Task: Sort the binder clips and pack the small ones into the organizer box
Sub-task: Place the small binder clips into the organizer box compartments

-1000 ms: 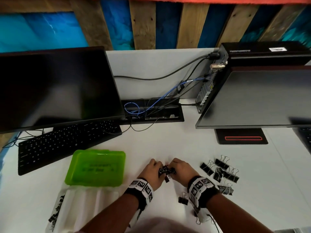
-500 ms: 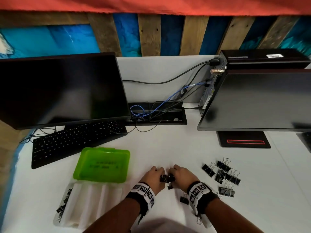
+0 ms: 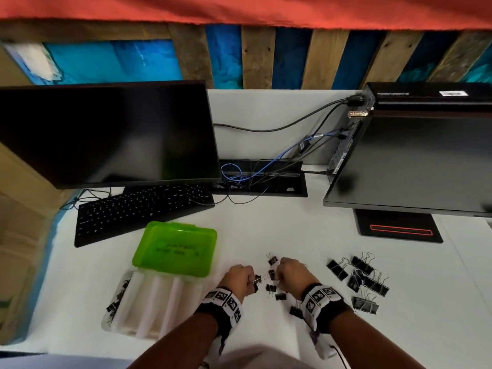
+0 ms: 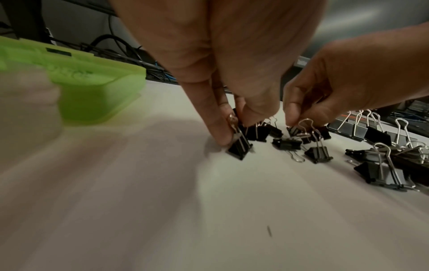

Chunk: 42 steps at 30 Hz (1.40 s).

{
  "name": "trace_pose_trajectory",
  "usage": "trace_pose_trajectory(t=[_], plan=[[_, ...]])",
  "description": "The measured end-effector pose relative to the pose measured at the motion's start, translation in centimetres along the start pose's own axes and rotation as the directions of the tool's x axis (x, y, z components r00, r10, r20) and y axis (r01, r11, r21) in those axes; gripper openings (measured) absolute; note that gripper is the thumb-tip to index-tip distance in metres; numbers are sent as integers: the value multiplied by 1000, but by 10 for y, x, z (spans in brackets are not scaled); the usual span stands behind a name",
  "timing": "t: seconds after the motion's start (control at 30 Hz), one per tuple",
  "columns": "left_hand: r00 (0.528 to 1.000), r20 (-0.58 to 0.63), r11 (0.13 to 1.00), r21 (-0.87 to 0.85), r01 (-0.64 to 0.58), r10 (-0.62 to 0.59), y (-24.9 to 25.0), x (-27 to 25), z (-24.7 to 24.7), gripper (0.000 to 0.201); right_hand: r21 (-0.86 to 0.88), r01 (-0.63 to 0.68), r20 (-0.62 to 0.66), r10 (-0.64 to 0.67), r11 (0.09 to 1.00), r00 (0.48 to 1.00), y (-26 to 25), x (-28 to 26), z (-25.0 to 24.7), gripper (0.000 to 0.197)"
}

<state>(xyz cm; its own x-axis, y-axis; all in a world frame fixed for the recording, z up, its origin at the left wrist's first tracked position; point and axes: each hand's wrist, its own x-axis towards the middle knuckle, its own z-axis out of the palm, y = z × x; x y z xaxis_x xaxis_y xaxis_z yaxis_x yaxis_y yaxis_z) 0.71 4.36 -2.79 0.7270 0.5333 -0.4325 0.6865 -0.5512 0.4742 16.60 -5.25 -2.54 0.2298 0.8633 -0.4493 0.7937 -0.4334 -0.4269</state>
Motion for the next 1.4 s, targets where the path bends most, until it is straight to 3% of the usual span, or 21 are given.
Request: trace_pose_trajectory(t=[0.2,0.33,0.4,0.47,0.57,0.8,0.93,1.03,1.17,1.3,1.4], plan=[[995,-77,980,-191,53,-68,-6,-7,-8,17,27,16,-12,-16,1000,1000,7,-10,-12,35],[990,-126,979,-200,37,-63,-9,-16,-17,13,-3,84,95,-84,996,992,-10,-12,-9,67],[986,-158,976,-215,22,-57,-11,-21,-23,12,-78,128,171,-113,989,979,-18,-9,-3,72],[980,-196,972,-234,-5,-42,-14,-29,-30,11,-157,163,232,-124,974,965,-24,-3,5,58],[965,-254,955,-295,-17,-61,-23,-41,-43,9,-292,272,223,-212,917,952,-31,7,16,28],[905,-381,902,-431,8,-190,-67,-83,-77,8,-148,146,182,-118,978,976,-55,26,8,19],[830,-456,883,-461,86,-319,-102,-114,-89,9,-137,175,171,-151,975,974,-75,34,-15,12],[775,-488,871,-465,159,-402,-128,-136,-93,19,-6,208,72,-207,978,976,-109,44,-31,19],[748,-461,845,-474,247,-477,-152,-157,-86,20,61,394,-10,-394,917,919,-177,61,-26,16],[731,-412,805,-502,317,-545,-165,-169,-77,14,90,531,35,-536,842,844,-245,65,3,13],[718,-382,781,-509,362,-582,-167,-173,-74,6,42,568,89,-569,822,817,-274,68,26,18]])
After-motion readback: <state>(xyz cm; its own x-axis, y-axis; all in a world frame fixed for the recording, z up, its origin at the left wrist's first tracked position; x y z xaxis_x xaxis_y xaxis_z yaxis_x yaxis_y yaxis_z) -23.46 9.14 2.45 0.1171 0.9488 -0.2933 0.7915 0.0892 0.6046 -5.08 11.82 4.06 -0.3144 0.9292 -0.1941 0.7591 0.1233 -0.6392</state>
